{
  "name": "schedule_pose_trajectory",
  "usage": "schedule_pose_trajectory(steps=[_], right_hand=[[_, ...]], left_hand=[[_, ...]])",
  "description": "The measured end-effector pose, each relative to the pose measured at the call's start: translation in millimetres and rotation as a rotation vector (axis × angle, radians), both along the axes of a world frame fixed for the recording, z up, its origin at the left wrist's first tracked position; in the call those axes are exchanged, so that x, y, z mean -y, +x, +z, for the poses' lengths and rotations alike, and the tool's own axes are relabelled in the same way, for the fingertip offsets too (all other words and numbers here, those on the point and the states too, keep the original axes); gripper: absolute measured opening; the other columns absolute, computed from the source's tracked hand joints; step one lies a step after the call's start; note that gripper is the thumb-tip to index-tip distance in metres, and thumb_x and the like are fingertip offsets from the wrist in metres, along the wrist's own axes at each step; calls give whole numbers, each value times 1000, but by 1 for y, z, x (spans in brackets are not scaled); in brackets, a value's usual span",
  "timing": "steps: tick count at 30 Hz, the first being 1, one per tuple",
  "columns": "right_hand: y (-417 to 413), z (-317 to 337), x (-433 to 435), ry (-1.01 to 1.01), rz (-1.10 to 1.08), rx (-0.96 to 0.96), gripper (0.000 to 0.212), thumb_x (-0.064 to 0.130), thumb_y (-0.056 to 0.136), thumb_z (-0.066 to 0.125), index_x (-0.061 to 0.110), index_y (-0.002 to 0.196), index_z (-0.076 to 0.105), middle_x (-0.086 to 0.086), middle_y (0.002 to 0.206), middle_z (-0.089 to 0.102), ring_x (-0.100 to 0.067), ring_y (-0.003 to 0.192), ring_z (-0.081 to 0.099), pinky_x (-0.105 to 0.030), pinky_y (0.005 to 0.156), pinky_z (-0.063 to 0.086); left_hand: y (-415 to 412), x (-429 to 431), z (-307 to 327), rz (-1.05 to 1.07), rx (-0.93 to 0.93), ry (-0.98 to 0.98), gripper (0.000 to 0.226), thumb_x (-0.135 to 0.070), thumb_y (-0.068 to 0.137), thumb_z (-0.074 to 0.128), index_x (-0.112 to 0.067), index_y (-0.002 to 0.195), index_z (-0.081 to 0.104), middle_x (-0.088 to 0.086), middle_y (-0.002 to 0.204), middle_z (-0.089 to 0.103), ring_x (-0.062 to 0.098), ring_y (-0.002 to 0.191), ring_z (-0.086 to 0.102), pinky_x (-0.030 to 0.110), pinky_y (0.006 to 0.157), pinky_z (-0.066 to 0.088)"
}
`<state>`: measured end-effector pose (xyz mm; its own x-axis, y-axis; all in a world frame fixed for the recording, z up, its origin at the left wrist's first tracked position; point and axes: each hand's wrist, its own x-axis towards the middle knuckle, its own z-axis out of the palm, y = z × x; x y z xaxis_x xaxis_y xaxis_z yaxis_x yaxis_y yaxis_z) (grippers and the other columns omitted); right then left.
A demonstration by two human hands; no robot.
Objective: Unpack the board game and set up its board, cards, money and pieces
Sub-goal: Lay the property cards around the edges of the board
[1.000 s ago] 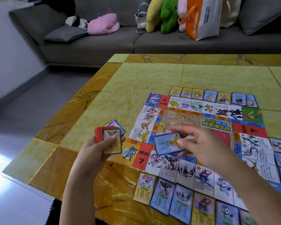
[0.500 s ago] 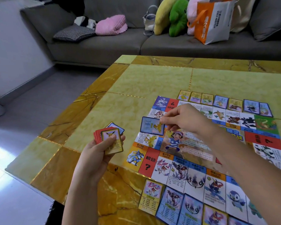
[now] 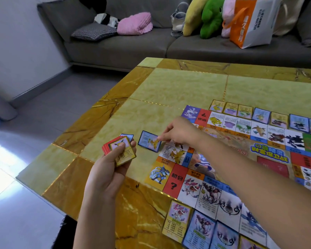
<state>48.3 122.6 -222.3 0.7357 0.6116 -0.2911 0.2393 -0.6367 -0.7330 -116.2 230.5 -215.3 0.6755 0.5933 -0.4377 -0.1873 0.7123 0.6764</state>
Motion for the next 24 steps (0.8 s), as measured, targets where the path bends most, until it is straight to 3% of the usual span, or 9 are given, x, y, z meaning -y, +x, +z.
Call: schedule_pose_trajectory(steps=[2,5,10,17,24], right_hand=[[-3,-3,-3,-16,15,46,22,30,76,79,9,83,75,-6,81,72,-15,70,62,-24,59,45],[-5,-5,-2,-27,32,105,17,28,73,81,13,76,74,-2,73,70,-9,64,60,-19,54,43],[-2,-8,-7,-59,14,233,21,34,68,83,17,73,73,0,78,72,-14,75,66,-27,65,50],[-5,-5,-20,-55,243,237,28,34,65,85,20,86,72,12,65,55,-4,59,51,-22,52,35],[7,-1,-21,-64,336,189,25,28,67,85,22,88,73,11,67,52,-2,59,49,-18,49,32]], left_hand=[[0,-1,2,35,22,-17,28,2,90,53,9,118,50,20,83,72,22,71,73,26,61,59],[-1,-1,2,39,20,-14,28,2,90,54,9,116,50,20,83,72,21,72,73,26,62,59],[-1,1,3,29,18,-27,28,2,90,54,8,117,51,20,84,72,22,72,73,26,62,59],[-2,1,4,26,12,-28,30,2,90,54,8,119,50,20,84,72,22,73,73,27,69,60],[-1,1,3,19,-13,-28,30,1,90,55,8,118,50,21,85,73,22,75,73,27,67,60]])
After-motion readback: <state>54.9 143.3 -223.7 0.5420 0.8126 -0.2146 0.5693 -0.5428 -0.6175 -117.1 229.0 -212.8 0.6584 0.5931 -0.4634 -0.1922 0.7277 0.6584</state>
